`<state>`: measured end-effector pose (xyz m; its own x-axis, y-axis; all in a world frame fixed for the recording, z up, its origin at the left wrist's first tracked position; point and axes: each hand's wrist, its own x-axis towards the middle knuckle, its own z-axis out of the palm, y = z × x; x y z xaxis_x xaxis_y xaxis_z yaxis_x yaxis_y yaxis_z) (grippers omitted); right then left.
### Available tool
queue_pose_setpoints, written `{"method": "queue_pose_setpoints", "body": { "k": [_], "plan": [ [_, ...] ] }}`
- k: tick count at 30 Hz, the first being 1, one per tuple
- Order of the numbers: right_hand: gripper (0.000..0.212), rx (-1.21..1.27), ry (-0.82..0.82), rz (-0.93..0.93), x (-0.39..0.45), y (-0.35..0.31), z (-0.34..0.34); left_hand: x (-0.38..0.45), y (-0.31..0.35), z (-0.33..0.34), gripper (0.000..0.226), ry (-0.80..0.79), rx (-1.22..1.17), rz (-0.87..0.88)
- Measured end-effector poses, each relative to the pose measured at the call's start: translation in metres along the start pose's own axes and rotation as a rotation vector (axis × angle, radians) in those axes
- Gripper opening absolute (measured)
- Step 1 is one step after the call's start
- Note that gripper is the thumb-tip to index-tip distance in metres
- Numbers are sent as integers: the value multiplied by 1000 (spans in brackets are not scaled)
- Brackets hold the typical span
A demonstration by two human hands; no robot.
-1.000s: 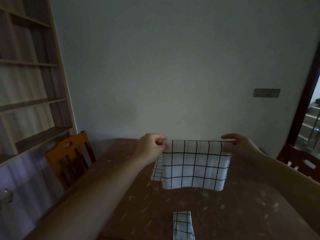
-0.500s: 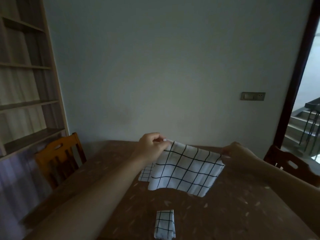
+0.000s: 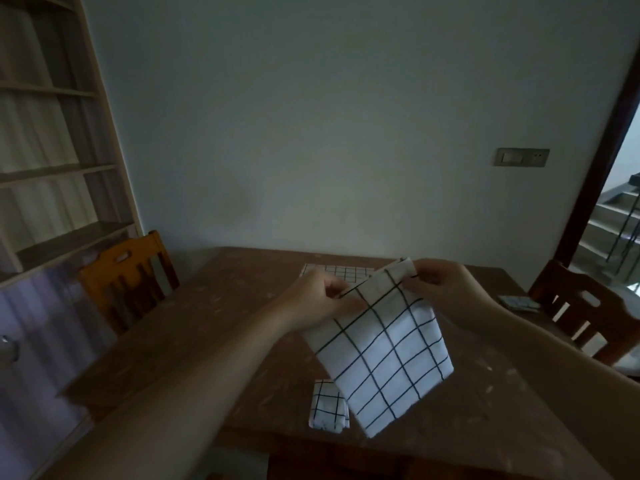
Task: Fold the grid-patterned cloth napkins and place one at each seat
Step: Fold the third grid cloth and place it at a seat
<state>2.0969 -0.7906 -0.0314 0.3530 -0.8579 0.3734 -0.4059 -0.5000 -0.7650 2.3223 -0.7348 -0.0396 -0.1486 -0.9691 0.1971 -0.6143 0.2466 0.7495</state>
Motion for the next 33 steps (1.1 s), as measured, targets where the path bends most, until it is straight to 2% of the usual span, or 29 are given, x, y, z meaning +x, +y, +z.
{"method": "queue_pose_setpoints", "body": {
  "k": [3, 5, 8, 10, 14, 17, 20, 22, 25, 27, 28, 33],
  "plan": [
    [8, 7, 45, 48, 1, 7, -12, -5, -7, -7, 18, 40, 18, -13],
    [7, -9, 55, 53, 1, 8, -18, -5, -11, -9, 9, 77, 26, -22],
    [9, 40, 54, 40, -2, 4, -21, -6, -8, -11, 22, 145, 15, 17],
    [6, 76, 49, 22, -3, 2, -23, -6, -3, -12, 22, 218, -15, 46],
    [16, 129, 99, 2, 1, 0, -27, -6, 5, -15, 23, 389, -214, 41],
    [14, 213, 83, 32, 1, -4, -26, -3, 8, -17, 40, 516, -271, 17],
    [8, 164, 120, 0, 0, -7, -26, -1, 12, -16, 53, 575, -289, 6],
    [6, 144, 143, -14, 0, -7, -28, -1, 13, -17, 57, 575, -309, -4],
    [11, 185, 80, -26, -1, -9, -30, -2, 13, -21, 27, 523, -296, 35],
    [16, 195, 33, -12, 0, -9, -32, -3, 10, -22, 51, 485, -314, 74],
    [17, 189, 9, -6, 1, -9, -32, -4, 10, -23, 56, 476, -324, 84],
    [21, 226, -30, 20, 2, -12, -31, -7, 10, -25, 47, 492, -311, 92]
  ]
}}
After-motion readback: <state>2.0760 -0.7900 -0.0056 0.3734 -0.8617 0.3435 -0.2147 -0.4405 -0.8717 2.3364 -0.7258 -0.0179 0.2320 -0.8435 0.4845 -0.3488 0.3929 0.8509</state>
